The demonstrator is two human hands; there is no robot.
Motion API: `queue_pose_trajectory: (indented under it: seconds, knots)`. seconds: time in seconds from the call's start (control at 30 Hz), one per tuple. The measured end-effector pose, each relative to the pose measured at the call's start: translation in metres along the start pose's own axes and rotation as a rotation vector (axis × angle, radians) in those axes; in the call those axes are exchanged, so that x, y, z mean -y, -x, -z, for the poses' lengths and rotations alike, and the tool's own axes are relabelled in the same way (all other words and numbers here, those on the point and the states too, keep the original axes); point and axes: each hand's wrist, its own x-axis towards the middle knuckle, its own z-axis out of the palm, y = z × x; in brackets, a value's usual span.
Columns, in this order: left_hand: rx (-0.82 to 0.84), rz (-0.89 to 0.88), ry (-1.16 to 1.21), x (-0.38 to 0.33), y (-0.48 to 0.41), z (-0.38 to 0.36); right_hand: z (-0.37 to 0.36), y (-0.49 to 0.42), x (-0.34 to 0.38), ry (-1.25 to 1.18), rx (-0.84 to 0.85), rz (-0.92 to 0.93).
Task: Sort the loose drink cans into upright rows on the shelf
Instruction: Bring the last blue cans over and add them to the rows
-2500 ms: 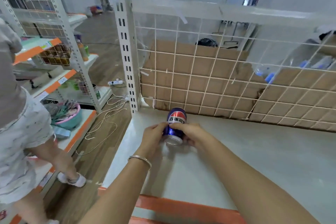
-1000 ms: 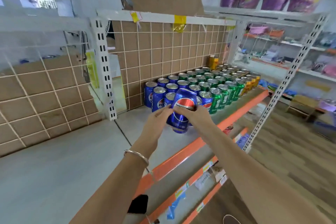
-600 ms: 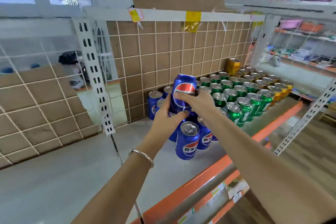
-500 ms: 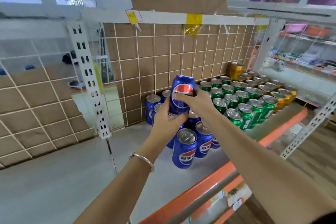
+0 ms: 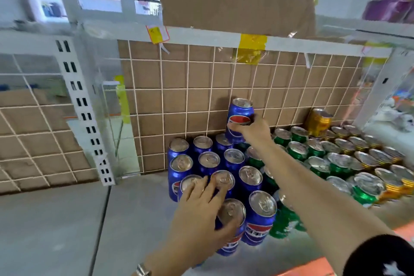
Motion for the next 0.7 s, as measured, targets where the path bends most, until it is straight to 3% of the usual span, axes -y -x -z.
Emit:
queue_pose_trajectory:
  seconds: [0.7]
  knots:
    - [-0.078,0.148,0.015,-0.014,-0.003,0.001,0.020,-0.024,-0.019,0.003,0.215,0.148]
